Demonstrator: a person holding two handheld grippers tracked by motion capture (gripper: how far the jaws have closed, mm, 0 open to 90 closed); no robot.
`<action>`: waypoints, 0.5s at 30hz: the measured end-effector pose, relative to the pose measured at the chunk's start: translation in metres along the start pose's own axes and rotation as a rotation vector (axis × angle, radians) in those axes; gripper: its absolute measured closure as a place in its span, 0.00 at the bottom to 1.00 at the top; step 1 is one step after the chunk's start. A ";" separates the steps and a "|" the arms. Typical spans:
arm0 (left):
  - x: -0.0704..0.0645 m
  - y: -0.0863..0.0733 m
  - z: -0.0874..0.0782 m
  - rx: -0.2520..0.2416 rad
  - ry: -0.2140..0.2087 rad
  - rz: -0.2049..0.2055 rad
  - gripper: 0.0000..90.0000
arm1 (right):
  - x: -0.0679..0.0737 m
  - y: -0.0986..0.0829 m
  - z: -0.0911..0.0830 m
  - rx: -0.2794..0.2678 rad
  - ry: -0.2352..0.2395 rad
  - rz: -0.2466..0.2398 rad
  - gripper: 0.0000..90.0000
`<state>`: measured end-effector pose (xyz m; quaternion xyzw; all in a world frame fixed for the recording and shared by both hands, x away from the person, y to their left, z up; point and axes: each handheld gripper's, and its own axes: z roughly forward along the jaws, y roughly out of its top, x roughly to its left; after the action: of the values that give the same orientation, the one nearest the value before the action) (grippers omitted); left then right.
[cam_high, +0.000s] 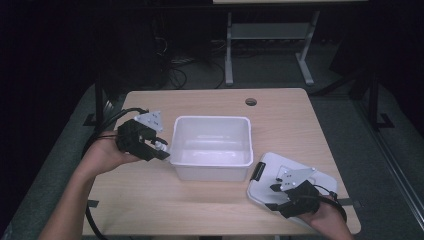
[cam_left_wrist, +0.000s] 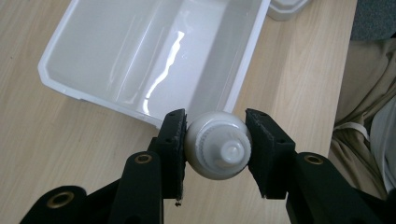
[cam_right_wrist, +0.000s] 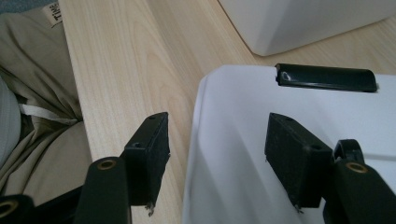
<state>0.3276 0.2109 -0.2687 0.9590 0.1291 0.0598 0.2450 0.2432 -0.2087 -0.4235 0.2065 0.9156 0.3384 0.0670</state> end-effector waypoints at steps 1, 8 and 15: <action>0.000 0.000 0.000 0.000 0.000 0.000 0.66 | 0.000 0.000 0.000 0.000 0.000 0.000 0.44; 0.004 0.006 0.001 -0.010 0.005 0.002 0.66 | 0.000 -0.001 -0.002 -0.006 0.000 0.004 0.44; 0.007 0.013 0.005 -0.017 0.009 0.003 0.66 | -0.001 -0.001 -0.003 -0.008 -0.002 0.004 0.44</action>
<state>0.3383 0.1991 -0.2665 0.9568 0.1284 0.0656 0.2525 0.2425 -0.2116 -0.4223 0.2086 0.9137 0.3420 0.0682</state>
